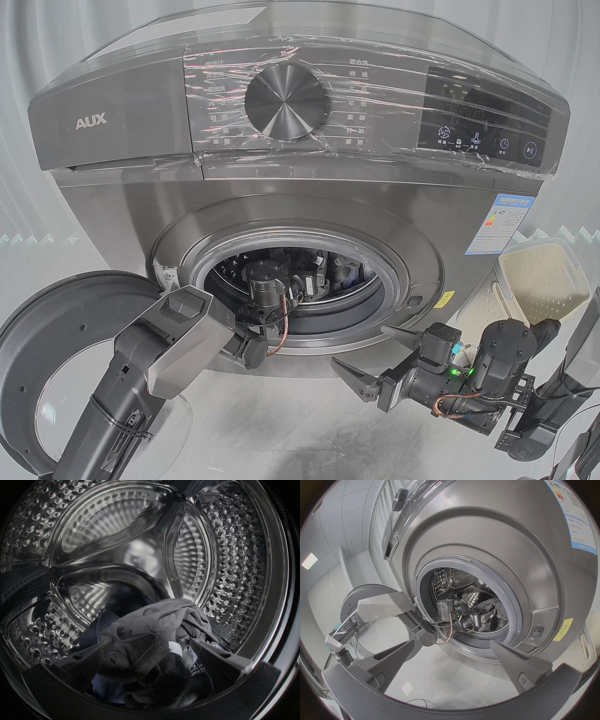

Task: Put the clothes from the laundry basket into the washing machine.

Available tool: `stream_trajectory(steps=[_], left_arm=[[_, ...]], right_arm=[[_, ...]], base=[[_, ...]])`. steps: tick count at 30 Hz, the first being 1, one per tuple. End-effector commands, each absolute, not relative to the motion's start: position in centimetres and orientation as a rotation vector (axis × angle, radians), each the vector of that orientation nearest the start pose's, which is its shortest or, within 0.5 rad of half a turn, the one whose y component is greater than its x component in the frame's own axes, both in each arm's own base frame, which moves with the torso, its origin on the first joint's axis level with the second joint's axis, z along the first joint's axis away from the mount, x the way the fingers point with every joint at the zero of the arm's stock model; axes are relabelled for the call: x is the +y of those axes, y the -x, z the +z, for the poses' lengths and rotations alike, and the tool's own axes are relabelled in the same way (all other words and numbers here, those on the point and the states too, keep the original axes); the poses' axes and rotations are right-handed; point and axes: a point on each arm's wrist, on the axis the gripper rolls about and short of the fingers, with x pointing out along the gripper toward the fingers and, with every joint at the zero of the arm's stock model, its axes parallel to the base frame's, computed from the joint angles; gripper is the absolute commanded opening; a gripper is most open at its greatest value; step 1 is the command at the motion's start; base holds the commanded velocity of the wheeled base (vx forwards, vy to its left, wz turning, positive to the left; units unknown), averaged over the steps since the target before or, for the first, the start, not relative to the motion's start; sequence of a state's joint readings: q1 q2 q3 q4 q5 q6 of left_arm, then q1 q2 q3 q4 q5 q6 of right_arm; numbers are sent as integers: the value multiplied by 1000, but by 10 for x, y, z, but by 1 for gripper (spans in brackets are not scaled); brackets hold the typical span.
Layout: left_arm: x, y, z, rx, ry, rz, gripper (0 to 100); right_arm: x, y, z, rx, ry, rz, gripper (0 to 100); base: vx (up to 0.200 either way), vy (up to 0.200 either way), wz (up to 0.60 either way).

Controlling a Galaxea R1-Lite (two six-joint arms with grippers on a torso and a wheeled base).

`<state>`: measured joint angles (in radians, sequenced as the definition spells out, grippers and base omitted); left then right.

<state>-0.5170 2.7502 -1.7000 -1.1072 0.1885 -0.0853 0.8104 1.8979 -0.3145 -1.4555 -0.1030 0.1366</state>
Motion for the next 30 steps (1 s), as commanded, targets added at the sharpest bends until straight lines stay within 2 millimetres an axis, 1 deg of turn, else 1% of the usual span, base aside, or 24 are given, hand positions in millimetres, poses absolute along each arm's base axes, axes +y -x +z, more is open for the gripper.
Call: stream_trajectory(steps=[1, 4, 5, 6, 9, 10, 13, 14, 16, 17, 18, 19, 20, 24, 25, 26, 27, 30], left_arm=[[-259, -454, 18, -28, 99, -341, 100], [-258, -444, 35, -27, 98, -350, 100], [-258, -443, 36, -29, 98, -350, 100], [-261, -433, 45, -24, 97, -365, 100], [-264, -413, 55, -24, 98, -393, 100], [-268, -403, 59, -20, 98, -412, 100], [-275, -373, 62, 11, 88, -459, 100], [-277, -366, 62, 16, 86, -471, 100], [-283, -343, 56, 36, 79, -511, 100], [-284, -335, 54, 41, 77, -523, 100], [-284, -334, 54, 41, 75, -525, 100], [-287, -320, 50, 41, 73, -550, 100], [-286, -309, 53, 36, 76, -565, 100], [-275, -277, 63, 34, 79, -602, 100], [-274, -273, 65, 30, 81, -607, 100], [-268, -260, 70, 22, 89, -623, 100], [-266, -254, 71, 18, 91, -629, 100], [-245, -228, 80, 42, 82, -643, 100]], right_arm=[[195, -188, 96, 165, -73, 698, 100], [195, -189, 96, 165, -73, 697, 100], [195, -189, 96, 165, -73, 697, 100], [194, -188, 96, 165, -73, 697, 100], [194, -188, 97, 162, -80, 695, 100], [194, -188, 97, 162, -80, 695, 100], [194, -188, 97, 163, -79, 695, 100], [193, -188, 97, 162, -80, 694, 100], [192, -187, 97, 165, -79, 693, 100], [192, -187, 97, 165, -79, 692, 100], [192, -187, 97, 165, -79, 692, 100], [189, -187, 99, 159, -82, 686, 100], [188, -187, 102, 149, -87, 684, 100], [182, -183, 109, 129, -95, 686, 100], [182, -182, 110, 127, -96, 687, 100], [181, -182, 110, 127, -96, 686, 100], [181, -182, 110, 129, -96, 684, 100], [177, -180, 109, 135, -92, 681, 100]], base=[[0, 0, 0], [0, 0, 0], [0, 0, 0], [0, 0, 0], [0, 0, 0], [0, 0, 0], [0, 0, 0], [0, 0, 0], [0, 0, 0], [0, 0, 0], [0, 0, 0], [0, 0, 0], [0, 0, 0], [0, 0, 0], [0, 0, 0], [0, 0, 0], [0, 0, 0], [0, 0, 0]])
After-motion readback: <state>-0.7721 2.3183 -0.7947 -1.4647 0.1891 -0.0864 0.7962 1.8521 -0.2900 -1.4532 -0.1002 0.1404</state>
